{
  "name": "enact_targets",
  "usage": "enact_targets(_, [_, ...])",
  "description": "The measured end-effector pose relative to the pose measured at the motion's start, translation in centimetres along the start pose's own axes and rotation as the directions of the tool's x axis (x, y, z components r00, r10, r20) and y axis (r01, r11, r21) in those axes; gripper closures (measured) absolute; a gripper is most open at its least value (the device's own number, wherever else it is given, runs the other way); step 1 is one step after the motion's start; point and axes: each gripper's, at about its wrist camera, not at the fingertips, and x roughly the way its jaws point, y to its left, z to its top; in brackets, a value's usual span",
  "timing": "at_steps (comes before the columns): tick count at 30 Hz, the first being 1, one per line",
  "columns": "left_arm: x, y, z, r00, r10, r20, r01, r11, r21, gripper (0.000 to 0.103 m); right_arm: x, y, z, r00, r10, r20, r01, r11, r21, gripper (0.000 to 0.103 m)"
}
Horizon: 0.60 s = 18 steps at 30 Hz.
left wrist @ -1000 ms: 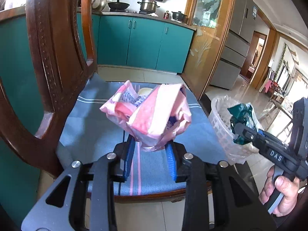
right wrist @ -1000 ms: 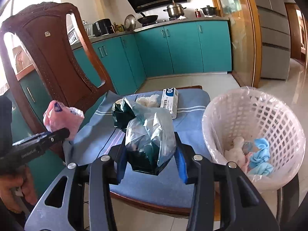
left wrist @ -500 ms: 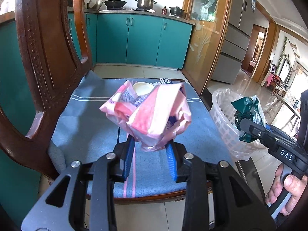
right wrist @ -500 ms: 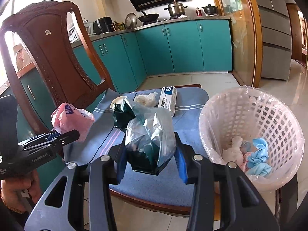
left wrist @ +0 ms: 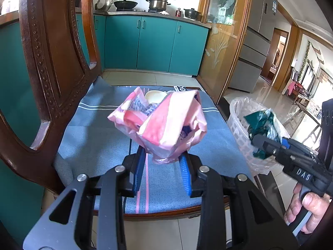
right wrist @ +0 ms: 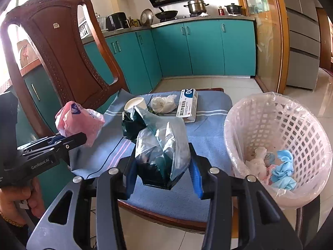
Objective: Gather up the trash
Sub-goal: 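Carry the dark plastic bag with the right tool into the wastebasket and release, then carry the pink plastic bag with the left tool over the wastebasket and release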
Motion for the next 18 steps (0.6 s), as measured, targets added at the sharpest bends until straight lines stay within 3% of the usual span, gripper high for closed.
enact_targets(4, [-0.1, 0.0, -0.1, 1.000, -0.003, 0.000, 0.003, 1.000, -0.001, 0.071, -1.5, -1.7, 1.4, 0.995, -0.058, 0.081, 0.058, 0.998, 0.005, 0.059])
enact_targets(8, [-0.3, 0.1, -0.2, 1.000, -0.004, 0.002, 0.004, 1.000, 0.004, 0.071, -3.0, -6.5, 3.5, 0.974, -0.163, 0.158, 0.149, 0.984, 0.098, 0.058])
enact_targets(9, [-0.2, 0.1, -0.2, 1.000, -0.004, 0.002, 0.004, 1.000, 0.005, 0.071, -3.3, -8.2, 3.9, 0.965, -0.197, 0.171, 0.175, 0.975, 0.136, 0.055])
enact_targets(11, [0.0, 0.1, -0.2, 1.000, -0.002, -0.003, 0.002, 1.000, 0.005, 0.071, -3.5, -10.6, 4.3, 0.954, -0.236, 0.187, 0.200, 0.961, 0.190, 0.038])
enact_targets(12, [0.0, 0.1, -0.2, 1.000, -0.001, -0.006, 0.001, 1.000, 0.005, 0.071, -3.6, -11.7, 4.3, 0.948, -0.258, 0.185, 0.218, 0.952, 0.214, 0.023])
enact_targets(13, [0.1, 0.0, -0.2, 1.000, 0.000, -0.008, 0.000, 1.000, 0.007, 0.071, -3.6, -12.3, 4.2, 0.942, -0.282, 0.182, 0.238, 0.943, 0.231, 0.018])
enact_targets(15, [0.4, -0.3, -0.2, 1.000, 0.001, -0.013, -0.001, 1.000, 0.014, 0.071, -4.2, -13.2, 3.8, 0.927, -0.325, 0.186, 0.267, 0.922, 0.280, 0.014])
enact_targets(18, [0.9, -1.1, -0.4, 1.000, 0.000, -0.022, 0.001, 0.999, 0.039, 0.071, -4.8, -12.9, 3.6, 0.927, -0.320, 0.197, 0.260, 0.924, 0.282, 0.012])
